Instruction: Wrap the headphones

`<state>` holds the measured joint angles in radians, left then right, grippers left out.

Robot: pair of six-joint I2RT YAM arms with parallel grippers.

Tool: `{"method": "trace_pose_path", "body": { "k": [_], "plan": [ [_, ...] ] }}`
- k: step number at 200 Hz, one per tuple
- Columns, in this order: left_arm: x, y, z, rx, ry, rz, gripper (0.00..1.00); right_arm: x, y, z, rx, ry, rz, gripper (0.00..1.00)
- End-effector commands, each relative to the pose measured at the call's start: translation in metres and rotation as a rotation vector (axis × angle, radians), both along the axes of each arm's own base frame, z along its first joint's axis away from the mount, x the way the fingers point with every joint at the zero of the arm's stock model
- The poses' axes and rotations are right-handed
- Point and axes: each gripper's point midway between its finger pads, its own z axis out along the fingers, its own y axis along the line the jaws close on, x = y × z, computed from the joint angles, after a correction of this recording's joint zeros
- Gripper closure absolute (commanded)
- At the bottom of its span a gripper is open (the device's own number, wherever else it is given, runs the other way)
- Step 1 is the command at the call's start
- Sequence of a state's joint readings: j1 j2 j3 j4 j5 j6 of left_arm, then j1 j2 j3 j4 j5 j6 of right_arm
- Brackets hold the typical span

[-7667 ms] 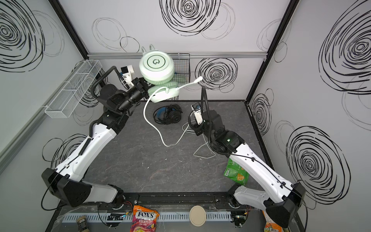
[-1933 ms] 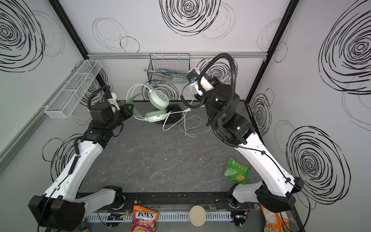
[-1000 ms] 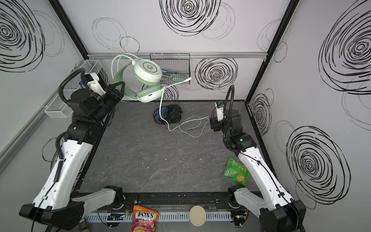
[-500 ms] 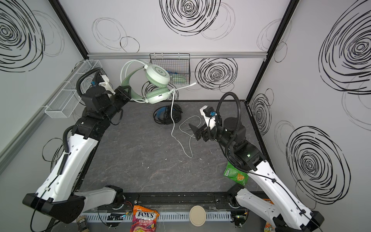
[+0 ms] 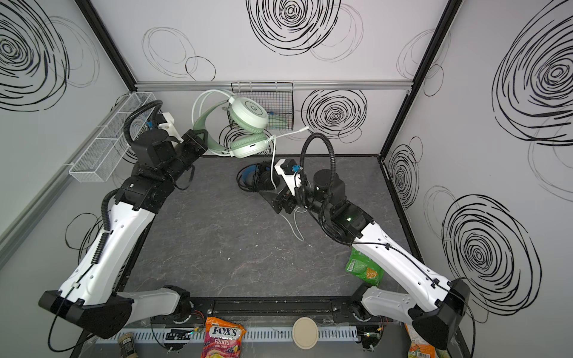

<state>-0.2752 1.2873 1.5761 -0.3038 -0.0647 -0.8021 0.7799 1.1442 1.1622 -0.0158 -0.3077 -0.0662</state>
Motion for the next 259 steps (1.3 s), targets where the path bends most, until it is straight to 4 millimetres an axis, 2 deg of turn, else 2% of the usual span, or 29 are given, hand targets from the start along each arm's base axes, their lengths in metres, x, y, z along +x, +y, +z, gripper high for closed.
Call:
{"method": "trace_pose_path", "body": {
  "k": [1,12,22,45,74,103,150,215,259],
  "plan": [
    [0.003,-0.009,0.045,-0.177,-0.146,-0.061,1.00,-0.015,0.006,0.031,0.108,-0.057,0.083,0.52],
    [0.005,-0.015,0.047,-0.239,-0.150,-0.101,1.00,-0.015,0.007,0.035,0.127,-0.065,0.083,0.68],
    [0.006,-0.020,0.048,-0.298,-0.153,-0.137,1.00,-0.014,0.008,0.038,0.133,-0.072,0.081,0.74],
    [0.003,-0.037,0.058,-0.423,-0.171,-0.220,1.00,-0.011,0.010,0.043,0.136,-0.089,0.081,0.74],
    [-0.007,-0.061,0.068,-0.549,-0.181,-0.332,1.00,-0.008,0.017,0.046,0.137,-0.098,0.096,0.79],
    [-0.021,-0.081,0.076,-0.604,-0.193,-0.422,1.00,-0.004,0.026,0.047,0.139,-0.099,0.120,0.85],
    [-0.042,-0.101,0.079,-0.675,-0.188,-0.536,1.00,0.003,0.034,0.035,0.138,-0.068,0.123,0.83],
    [-0.074,-0.118,0.085,-0.661,-0.207,-0.670,1.00,0.040,0.010,0.012,0.134,0.011,0.039,1.00],
    [-0.091,-0.138,0.075,-0.610,-0.176,-0.763,1.00,0.059,-0.001,0.011,0.054,-0.028,-0.031,1.00]
  ]
}}
